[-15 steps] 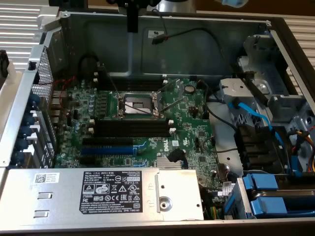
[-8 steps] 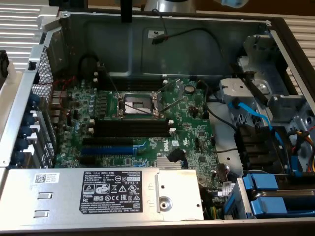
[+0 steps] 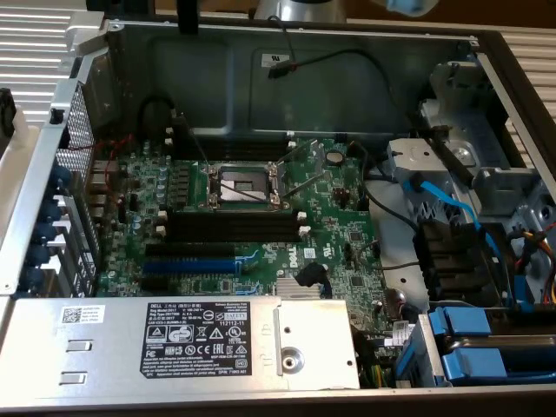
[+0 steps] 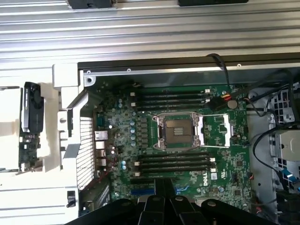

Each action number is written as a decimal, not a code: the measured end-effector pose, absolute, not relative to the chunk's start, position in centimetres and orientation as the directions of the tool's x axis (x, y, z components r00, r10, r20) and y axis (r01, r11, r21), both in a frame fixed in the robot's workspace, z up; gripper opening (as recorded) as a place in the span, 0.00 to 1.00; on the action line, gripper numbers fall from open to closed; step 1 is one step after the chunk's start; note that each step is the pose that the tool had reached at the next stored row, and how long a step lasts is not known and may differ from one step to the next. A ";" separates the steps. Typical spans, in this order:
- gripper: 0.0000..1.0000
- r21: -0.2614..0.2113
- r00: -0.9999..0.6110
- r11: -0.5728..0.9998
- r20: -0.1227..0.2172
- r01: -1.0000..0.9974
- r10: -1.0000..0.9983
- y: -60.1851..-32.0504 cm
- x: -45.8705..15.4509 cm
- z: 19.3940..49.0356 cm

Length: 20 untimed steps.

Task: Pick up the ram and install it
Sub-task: 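Reach for the ram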

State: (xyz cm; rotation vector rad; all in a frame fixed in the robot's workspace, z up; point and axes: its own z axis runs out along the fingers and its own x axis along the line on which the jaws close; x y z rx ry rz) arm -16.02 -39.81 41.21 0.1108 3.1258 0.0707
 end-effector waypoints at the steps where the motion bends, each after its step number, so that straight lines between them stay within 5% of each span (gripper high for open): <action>1: 0.10 0.046 -0.997 0.996 -0.011 0.071 0.071 -39.8 -16.4 41.2; 20: 0.10 0.035 -0.997 0.997 0.006 0.071 0.071 -39.7 -23.6 41.3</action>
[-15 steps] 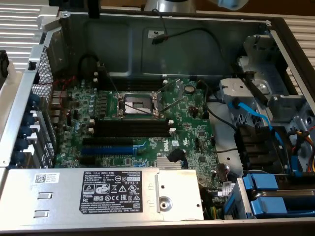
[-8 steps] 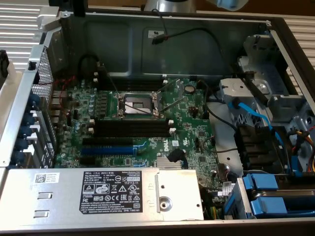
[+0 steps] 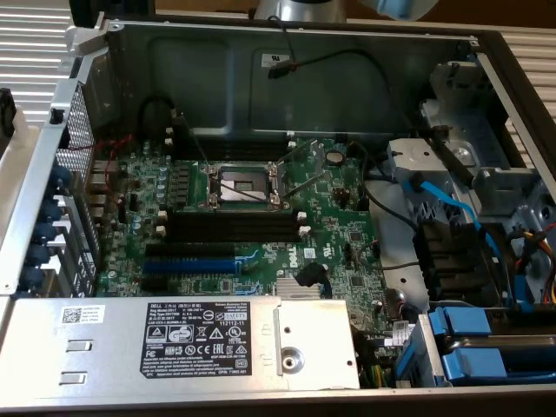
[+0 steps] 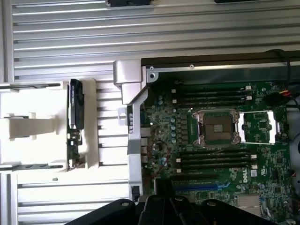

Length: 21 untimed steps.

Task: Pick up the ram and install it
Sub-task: 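Reach for the ram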

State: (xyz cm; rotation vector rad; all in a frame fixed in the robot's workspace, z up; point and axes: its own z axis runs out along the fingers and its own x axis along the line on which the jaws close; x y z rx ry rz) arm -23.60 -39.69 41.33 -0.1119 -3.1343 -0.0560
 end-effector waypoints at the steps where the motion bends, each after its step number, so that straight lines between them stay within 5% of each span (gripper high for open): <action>1: 0.10 0.033 -0.997 0.997 0.006 0.071 0.071 -39.7 -24.0 41.3; 21: 0.10 0.013 -0.997 0.997 -0.001 0.071 0.071 -39.4 -32.5 40.9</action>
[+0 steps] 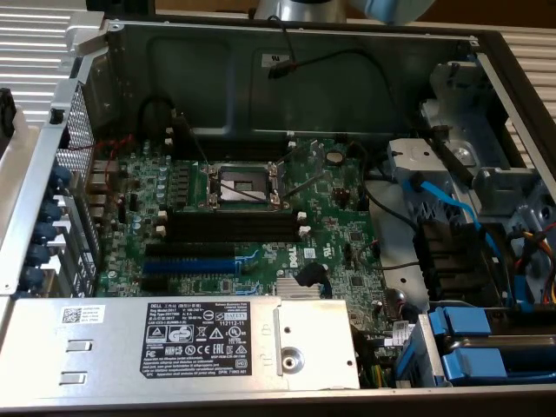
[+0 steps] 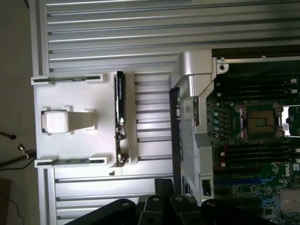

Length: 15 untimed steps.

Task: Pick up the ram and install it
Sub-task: 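Reach for the ram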

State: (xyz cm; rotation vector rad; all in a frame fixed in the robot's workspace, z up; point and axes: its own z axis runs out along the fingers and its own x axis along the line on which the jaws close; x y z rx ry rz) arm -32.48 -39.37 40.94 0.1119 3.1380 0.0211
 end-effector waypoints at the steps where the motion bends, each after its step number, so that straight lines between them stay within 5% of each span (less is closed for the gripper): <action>1: 0.10 0.013 -0.997 0.997 -0.001 0.071 0.071 -39.3 -32.9 40.9; 15: 0.10 0.013 -0.997 0.997 -0.001 0.071 0.071 -38.6 -40.0 40.9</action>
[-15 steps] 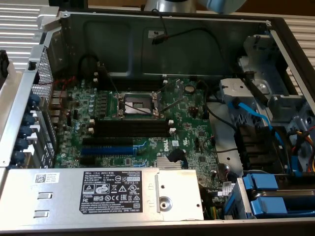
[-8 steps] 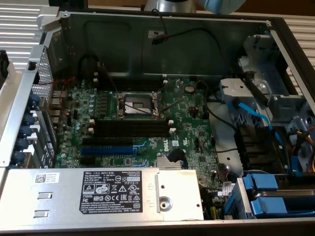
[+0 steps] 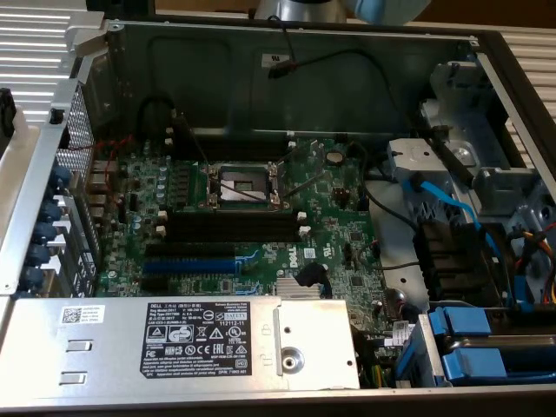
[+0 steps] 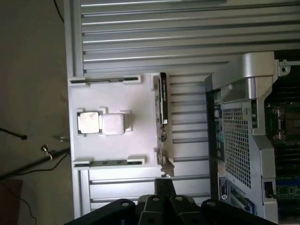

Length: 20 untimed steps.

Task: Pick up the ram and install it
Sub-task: 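Reach for the ram, then pick up the ram and move it above insertion slot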

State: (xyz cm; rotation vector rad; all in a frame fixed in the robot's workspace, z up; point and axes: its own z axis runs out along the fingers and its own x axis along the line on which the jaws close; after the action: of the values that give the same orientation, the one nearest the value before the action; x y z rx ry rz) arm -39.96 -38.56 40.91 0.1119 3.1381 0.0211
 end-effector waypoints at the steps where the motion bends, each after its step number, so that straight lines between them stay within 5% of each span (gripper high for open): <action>1: 0.10 0.013 -0.997 0.997 -0.001 0.071 0.071 -38.5 -40.4 40.9; 20: 0.10 0.013 -0.997 0.997 -0.001 0.071 0.071 -37.5 -46.6 40.9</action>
State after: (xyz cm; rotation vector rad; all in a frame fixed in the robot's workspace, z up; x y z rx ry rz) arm -46.57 -37.45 40.87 0.1120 3.1380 0.0211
